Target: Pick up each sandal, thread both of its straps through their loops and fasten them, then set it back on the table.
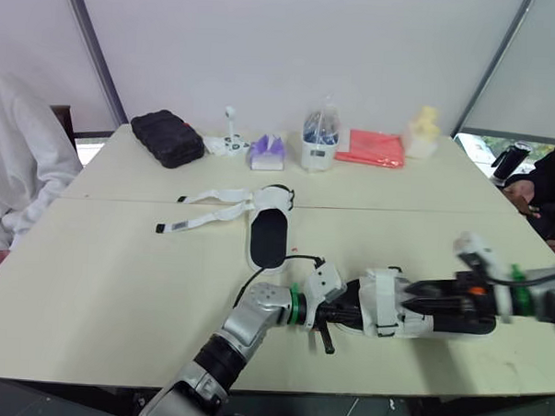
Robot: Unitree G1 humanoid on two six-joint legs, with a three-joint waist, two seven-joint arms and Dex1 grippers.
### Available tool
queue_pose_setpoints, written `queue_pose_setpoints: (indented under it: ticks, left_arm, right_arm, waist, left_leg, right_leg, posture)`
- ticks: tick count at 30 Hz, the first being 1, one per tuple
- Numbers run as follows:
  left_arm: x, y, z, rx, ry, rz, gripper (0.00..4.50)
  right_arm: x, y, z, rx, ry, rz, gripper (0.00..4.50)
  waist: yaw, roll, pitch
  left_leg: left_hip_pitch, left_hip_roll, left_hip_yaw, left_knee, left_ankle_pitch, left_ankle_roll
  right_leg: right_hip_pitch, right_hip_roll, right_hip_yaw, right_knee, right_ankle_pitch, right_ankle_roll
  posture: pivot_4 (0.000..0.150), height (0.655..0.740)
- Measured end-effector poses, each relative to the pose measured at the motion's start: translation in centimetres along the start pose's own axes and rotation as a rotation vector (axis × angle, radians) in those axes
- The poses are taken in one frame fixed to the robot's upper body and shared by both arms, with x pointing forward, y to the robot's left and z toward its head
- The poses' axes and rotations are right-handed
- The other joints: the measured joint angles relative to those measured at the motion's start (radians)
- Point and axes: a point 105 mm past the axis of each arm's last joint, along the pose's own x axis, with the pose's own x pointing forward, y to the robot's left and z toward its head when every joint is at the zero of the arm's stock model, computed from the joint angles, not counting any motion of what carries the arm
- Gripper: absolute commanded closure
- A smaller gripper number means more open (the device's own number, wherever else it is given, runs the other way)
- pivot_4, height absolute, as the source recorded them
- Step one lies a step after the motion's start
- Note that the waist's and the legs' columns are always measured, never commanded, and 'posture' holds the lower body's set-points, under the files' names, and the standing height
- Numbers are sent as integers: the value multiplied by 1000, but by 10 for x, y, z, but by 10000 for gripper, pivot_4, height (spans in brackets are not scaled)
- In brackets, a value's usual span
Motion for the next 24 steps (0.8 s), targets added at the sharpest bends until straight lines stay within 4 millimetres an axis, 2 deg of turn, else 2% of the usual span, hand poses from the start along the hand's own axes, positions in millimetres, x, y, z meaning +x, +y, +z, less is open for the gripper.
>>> queue_pose_setpoints:
  ticks: [4,6,9,17,24]
  left_arm:
    - [1,2,-1,17,2,5,45000]
    - [1,4,-2,18,6,7,45000]
    - [2,5,-2,21,7,7,45000]
    - [4,5,-2,19,11,-2,45000]
    - [4,6,-2,17,12,0,45000]
  right_arm:
    - [-1,24,-31,104,51,26,26256]
    - [7,34,-44,136,27,34,26256]
    - [22,35,-57,144,-12,5,26256]
    - [43,17,-47,54,-92,-79,26256]
    - [53,17,-46,58,-103,-67,26256]
  waist:
    - [-2,0,0]
    - [-5,-2,0]
    - [-7,1,-1]
    - [-3,2,-1]
    - [-4,1,-1]
  left_leg:
    - [0,0,1,2,0,0]
    - [1,0,1,3,-1,-2]
    - [2,-1,1,5,-1,-2]
    - [2,-1,0,9,0,1]
    - [2,-1,0,9,0,1]
  right_leg:
    - [2,0,0,0,0,0]
    - [4,0,0,0,0,0]
    - [3,0,0,0,0,1]
    - [4,0,0,1,1,2]
    - [4,0,0,1,1,2]
  posture:
    - [1500,7400]
    - [1500,7400]
    - [1500,7400]
    - [1500,7400]
    - [1500,7400]
